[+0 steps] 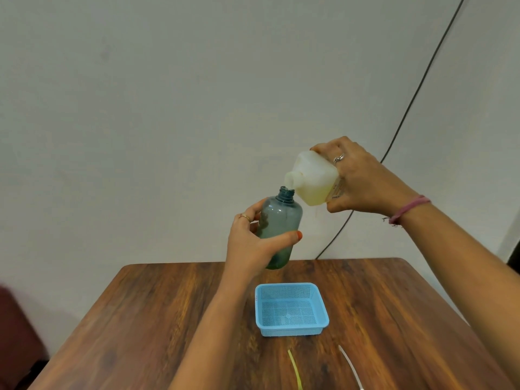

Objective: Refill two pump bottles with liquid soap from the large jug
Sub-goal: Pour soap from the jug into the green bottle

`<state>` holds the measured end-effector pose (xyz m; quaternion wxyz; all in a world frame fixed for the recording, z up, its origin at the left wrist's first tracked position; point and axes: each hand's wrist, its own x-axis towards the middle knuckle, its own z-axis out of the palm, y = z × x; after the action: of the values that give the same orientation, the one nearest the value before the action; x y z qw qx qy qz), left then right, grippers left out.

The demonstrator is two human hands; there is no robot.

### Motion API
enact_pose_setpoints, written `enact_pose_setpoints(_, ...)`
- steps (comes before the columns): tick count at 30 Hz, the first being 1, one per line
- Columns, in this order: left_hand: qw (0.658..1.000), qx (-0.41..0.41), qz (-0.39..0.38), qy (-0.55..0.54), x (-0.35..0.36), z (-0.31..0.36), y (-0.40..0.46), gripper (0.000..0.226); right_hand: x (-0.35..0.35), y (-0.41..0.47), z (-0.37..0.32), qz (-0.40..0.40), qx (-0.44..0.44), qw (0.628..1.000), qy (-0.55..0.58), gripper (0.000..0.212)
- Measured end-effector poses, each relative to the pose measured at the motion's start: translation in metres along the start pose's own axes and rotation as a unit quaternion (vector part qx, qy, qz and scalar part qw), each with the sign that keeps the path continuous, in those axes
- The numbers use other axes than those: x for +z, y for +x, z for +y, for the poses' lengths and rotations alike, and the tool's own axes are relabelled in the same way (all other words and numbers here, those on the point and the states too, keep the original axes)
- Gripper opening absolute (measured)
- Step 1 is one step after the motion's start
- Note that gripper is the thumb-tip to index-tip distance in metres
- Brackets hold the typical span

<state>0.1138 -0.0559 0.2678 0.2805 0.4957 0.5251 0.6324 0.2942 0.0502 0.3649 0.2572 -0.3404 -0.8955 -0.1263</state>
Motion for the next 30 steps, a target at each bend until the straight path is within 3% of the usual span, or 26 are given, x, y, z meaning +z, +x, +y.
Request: enact_pose_setpoints(30,0.999,-0.004,-0.015,-0.031,0.0014,0.0092,-0.0041,0.069,-0.0046,-0.0043,-0.0004,-0.001,0.001,1.0,0.01,0.099)
